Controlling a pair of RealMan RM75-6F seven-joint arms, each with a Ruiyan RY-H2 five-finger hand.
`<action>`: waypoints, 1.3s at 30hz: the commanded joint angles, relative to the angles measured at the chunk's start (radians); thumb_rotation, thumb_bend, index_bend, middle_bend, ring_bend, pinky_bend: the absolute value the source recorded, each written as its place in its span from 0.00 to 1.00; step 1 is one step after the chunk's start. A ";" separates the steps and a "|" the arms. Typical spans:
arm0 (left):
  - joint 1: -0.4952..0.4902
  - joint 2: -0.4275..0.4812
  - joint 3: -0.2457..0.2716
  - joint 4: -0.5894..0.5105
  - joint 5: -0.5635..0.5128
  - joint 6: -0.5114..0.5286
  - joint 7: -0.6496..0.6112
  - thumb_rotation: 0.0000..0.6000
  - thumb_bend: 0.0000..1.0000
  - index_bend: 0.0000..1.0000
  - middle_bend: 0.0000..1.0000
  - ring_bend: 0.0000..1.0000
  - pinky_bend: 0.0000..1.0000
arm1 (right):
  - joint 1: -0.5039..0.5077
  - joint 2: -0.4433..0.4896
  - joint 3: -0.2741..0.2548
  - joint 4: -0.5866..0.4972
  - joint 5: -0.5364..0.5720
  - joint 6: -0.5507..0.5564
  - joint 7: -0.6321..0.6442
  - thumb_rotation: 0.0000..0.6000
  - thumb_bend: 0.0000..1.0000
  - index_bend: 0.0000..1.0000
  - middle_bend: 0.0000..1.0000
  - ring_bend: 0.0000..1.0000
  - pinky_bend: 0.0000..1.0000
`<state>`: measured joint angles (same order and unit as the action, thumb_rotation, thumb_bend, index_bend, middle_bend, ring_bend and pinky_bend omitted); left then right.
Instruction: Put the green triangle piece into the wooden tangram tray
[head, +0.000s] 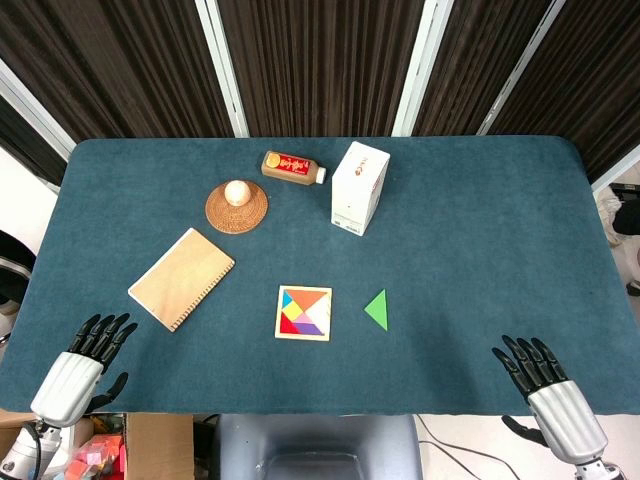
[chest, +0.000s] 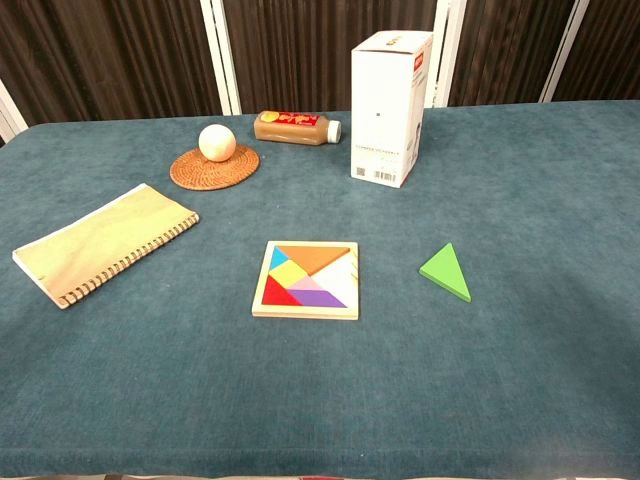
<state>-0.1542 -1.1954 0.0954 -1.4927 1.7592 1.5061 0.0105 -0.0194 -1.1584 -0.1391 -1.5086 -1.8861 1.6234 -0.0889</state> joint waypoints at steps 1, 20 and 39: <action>0.002 -0.001 -0.002 0.003 -0.005 0.000 -0.002 1.00 0.44 0.00 0.00 0.00 0.00 | 0.010 -0.002 0.004 -0.004 0.005 -0.019 -0.003 1.00 0.11 0.00 0.00 0.00 0.00; -0.003 0.011 -0.025 0.019 -0.028 0.019 -0.084 1.00 0.44 0.00 0.00 0.00 0.00 | 0.534 -0.138 0.279 -0.067 0.177 -0.753 -0.425 1.00 0.14 0.22 0.00 0.00 0.00; 0.006 0.024 -0.041 0.027 -0.049 0.040 -0.118 1.00 0.44 0.00 0.00 0.00 0.00 | 0.717 -0.363 0.279 0.210 0.361 -0.896 -0.560 1.00 0.31 0.36 0.00 0.00 0.00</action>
<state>-0.1478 -1.1713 0.0541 -1.4660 1.7104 1.5457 -0.1072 0.6910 -1.5162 0.1452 -1.3053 -1.5354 0.7270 -0.6459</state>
